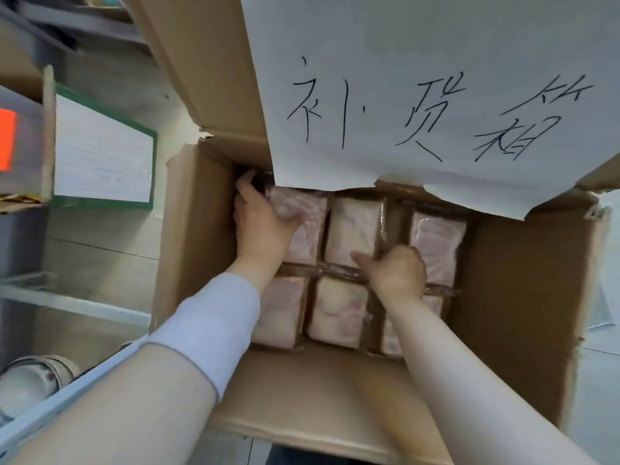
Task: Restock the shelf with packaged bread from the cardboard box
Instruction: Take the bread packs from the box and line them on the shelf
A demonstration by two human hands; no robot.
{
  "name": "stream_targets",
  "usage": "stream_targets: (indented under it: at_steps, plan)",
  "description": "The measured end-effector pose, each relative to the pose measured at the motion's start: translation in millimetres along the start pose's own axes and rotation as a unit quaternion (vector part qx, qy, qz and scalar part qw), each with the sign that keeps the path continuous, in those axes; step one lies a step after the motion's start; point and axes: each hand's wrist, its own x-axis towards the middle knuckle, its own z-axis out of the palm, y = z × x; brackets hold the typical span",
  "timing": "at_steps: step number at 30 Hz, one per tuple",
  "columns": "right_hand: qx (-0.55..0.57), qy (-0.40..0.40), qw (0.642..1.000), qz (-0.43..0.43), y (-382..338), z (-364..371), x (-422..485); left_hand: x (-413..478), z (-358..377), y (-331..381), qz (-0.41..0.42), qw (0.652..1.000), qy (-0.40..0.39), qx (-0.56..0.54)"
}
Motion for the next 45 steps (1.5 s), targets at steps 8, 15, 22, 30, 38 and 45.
stream_targets:
  at_steps: [8, 15, 22, 30, 38, 45]
  plan:
    - [0.271, -0.012, 0.961, 0.051, 25.5, -48.1, -31.3, -15.3, -22.1, 19.1, 0.031, 0.997, -0.075, -0.009]
    - [0.362, -0.049, 0.925, 0.101, 85.9, -93.1, -94.3, -84.3, -68.1, 23.7, 0.127, 0.985, -0.097, -0.061]
    - [0.401, -0.128, 0.907, 0.012, 111.8, -142.4, -196.7, -216.0, -152.4, 28.1, 0.143, 0.978, -0.018, -0.149]
    - [0.288, -0.210, 0.908, -0.221, 99.2, -197.6, -399.6, -442.6, -326.4, -16.1, 0.135, 0.914, 0.214, -0.318]
    - [0.191, -0.341, 0.810, -0.438, 58.5, -172.1, -652.1, -666.9, -504.0, -121.1, 0.100, 0.805, 0.475, -0.342]
    - [0.122, -0.381, 0.718, -0.570, 42.6, -53.3, -859.2, -837.0, -609.8, -282.7, 0.027, 0.733, 0.607, -0.307]
